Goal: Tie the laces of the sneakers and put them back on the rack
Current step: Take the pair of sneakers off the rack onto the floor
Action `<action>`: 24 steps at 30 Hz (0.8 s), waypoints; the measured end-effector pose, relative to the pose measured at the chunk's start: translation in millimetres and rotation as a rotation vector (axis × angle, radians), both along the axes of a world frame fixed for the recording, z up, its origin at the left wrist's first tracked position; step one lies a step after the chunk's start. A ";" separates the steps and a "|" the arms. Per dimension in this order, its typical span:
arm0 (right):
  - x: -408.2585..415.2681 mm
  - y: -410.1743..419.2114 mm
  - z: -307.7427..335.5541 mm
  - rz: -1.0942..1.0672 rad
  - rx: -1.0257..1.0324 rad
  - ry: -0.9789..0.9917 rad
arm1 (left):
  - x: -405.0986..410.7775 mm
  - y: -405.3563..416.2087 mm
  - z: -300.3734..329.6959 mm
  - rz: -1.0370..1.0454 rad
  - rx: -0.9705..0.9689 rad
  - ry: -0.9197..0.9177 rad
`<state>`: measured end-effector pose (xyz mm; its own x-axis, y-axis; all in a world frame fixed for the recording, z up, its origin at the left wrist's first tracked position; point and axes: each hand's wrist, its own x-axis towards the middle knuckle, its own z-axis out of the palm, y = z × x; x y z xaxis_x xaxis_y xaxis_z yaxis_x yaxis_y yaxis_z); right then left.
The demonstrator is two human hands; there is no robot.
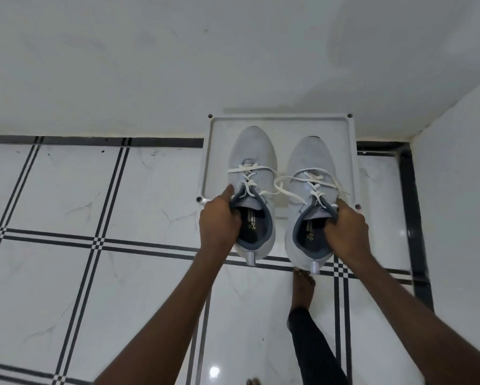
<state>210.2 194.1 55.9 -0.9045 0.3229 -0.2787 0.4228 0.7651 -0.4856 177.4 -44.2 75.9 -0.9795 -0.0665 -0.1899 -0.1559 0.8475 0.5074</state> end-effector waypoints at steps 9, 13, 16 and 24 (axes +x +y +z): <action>161.4 -43.2 -37.2 -0.075 -0.015 -0.049 | 149.5 -40.1 -34.3 -0.052 -0.021 -0.065; 209.3 -56.7 -85.8 -0.079 -0.009 -0.115 | 199.7 -46.9 -81.5 -0.043 -0.009 -0.128; 227.3 -64.2 -131.6 -0.057 -0.011 -0.153 | 223.6 -48.0 -132.6 -0.039 -0.033 -0.171; 233.2 -74.0 -314.1 -0.042 -0.013 -0.182 | 242.9 -43.1 -326.6 0.021 -0.022 -0.222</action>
<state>443.4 120.0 -258.2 -0.8245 0.3547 -0.4410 0.5361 0.7390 -0.4080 420.3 -87.3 -250.7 -0.9120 -0.0930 -0.3994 -0.2797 0.8533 0.4400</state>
